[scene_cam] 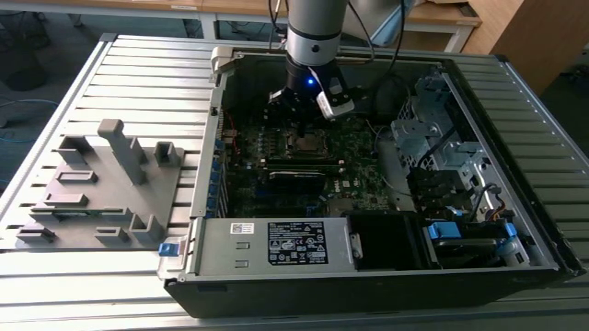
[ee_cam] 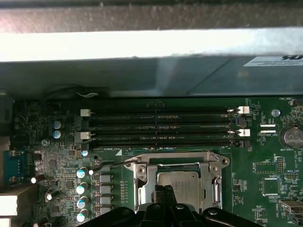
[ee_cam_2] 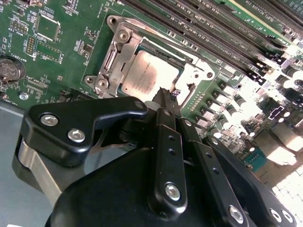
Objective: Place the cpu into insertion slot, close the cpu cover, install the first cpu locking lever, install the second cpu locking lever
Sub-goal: 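Close the cpu cover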
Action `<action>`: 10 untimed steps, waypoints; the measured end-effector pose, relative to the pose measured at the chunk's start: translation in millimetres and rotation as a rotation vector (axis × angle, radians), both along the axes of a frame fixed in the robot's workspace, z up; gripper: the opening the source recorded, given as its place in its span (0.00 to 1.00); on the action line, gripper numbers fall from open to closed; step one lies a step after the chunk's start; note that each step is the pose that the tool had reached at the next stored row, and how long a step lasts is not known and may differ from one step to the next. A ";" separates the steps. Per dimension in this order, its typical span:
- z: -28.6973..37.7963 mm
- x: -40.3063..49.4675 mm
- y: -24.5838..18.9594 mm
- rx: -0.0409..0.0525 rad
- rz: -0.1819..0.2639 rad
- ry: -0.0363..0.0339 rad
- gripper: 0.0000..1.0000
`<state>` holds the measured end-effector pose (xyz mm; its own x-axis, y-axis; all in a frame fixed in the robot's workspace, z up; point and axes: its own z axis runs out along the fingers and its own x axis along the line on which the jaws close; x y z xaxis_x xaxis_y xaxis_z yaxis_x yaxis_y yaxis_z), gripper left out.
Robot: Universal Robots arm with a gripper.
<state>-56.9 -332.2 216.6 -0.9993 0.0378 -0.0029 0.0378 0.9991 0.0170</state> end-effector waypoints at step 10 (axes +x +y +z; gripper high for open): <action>-1.3 -0.7 0.1 0.0003 0.000 -0.0002 0.10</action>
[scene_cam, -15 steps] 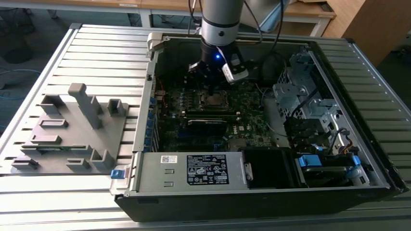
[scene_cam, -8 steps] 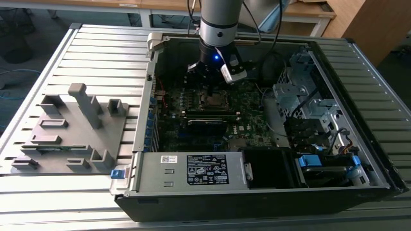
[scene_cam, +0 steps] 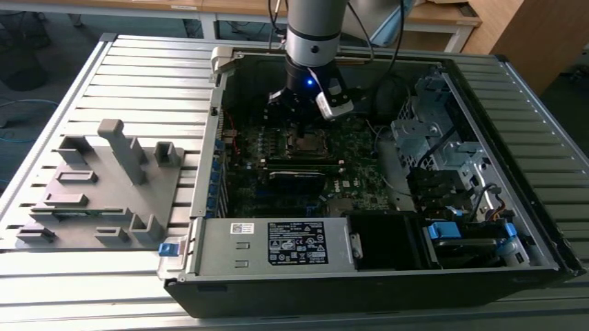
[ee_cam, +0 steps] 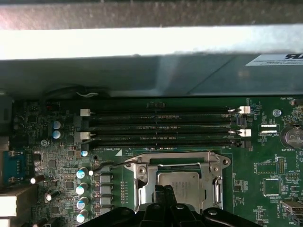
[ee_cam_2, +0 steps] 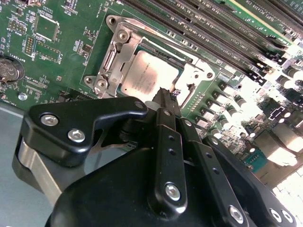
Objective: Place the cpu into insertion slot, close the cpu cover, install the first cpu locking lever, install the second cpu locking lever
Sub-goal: 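Close the cpu cover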
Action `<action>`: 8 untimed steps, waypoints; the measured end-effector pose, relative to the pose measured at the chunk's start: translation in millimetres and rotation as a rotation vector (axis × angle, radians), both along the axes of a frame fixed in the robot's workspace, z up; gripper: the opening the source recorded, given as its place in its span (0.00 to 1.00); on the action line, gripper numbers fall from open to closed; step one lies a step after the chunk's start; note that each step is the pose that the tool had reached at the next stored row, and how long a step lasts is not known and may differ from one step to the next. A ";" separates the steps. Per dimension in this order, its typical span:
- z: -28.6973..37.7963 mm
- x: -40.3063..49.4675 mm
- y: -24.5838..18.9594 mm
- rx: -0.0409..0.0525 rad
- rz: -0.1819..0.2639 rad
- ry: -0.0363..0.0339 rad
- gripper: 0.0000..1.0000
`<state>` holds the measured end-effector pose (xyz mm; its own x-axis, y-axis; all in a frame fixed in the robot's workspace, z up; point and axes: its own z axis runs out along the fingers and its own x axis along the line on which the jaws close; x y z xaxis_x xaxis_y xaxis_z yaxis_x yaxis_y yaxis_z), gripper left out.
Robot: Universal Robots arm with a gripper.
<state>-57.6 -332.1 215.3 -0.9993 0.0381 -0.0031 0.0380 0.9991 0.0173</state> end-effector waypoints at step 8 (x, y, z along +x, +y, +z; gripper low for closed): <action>-0.2 -7.7 0.0 -0.0001 0.000 -0.0004 0.10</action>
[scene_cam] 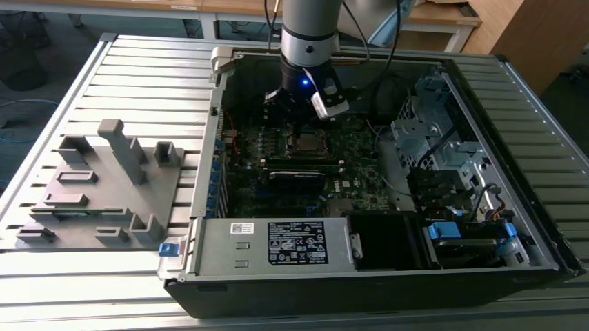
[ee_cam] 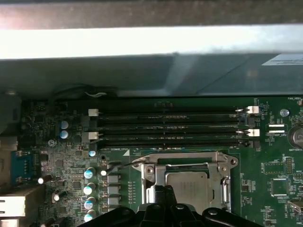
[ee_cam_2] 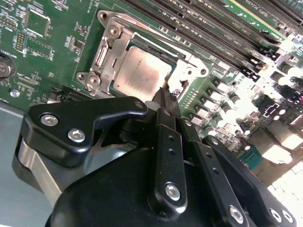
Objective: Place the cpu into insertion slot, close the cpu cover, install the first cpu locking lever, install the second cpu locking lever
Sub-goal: 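Close the cpu cover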
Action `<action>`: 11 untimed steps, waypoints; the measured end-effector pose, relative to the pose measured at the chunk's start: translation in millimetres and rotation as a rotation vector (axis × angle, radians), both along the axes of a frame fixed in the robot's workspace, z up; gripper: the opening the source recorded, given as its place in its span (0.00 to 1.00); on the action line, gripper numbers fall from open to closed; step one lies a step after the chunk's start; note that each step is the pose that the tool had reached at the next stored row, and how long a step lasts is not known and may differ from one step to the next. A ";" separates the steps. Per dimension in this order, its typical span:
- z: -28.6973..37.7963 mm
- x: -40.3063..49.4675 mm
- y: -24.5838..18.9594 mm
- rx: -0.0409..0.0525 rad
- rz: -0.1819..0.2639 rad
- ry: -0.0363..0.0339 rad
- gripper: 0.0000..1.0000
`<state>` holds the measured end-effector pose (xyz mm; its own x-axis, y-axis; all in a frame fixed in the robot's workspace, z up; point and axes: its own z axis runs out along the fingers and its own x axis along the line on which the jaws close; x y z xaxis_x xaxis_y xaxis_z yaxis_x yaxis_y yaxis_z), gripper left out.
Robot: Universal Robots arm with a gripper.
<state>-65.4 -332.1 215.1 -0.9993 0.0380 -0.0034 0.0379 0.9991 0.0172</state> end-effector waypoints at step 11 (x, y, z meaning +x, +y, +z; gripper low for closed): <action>-0.3 -0.5 0.0 0.0000 0.000 0.0000 0.10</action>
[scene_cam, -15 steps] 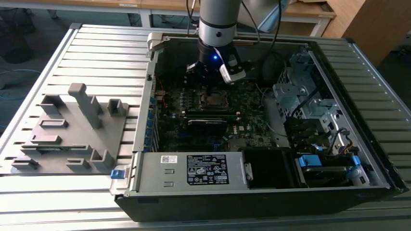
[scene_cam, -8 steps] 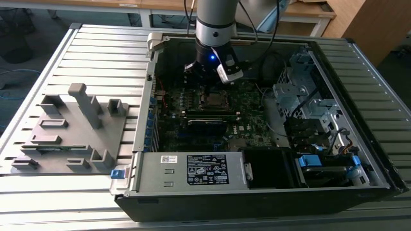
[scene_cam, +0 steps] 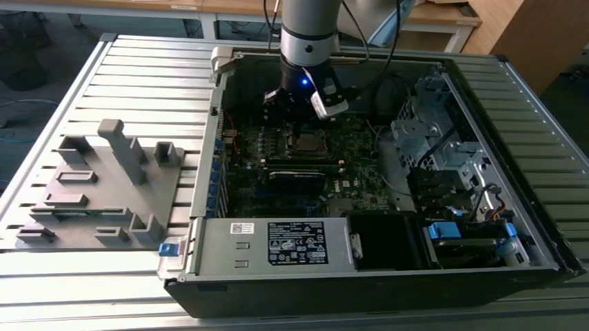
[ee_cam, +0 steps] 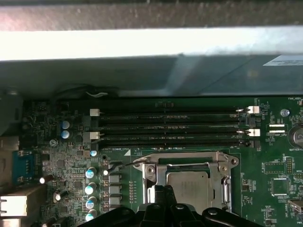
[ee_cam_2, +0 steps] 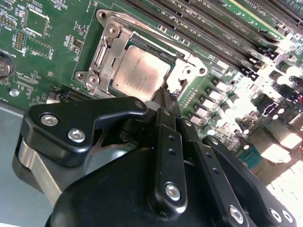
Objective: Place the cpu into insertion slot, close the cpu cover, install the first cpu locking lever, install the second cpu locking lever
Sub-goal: 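Close the cpu cover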
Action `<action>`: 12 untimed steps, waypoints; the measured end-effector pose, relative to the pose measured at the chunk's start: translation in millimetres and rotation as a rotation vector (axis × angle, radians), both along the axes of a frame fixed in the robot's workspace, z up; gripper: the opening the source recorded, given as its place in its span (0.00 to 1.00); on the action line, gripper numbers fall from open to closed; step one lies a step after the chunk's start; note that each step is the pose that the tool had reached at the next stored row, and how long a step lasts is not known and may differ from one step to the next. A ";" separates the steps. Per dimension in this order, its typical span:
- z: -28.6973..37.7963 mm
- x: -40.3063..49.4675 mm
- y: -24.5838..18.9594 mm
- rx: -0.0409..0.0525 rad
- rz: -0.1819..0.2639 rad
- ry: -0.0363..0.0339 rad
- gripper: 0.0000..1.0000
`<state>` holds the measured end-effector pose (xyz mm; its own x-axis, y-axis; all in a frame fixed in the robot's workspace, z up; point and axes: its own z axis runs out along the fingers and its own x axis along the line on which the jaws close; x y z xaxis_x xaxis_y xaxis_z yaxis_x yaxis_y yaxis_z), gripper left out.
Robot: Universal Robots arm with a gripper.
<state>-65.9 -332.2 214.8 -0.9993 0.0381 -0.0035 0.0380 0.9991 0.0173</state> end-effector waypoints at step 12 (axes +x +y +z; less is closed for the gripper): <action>-5.0 -0.7 -0.9 0.0001 0.001 -0.0014 0.10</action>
<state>-66.6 -333.0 209.8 -0.9993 0.0375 -0.0048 0.0374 0.9991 0.0174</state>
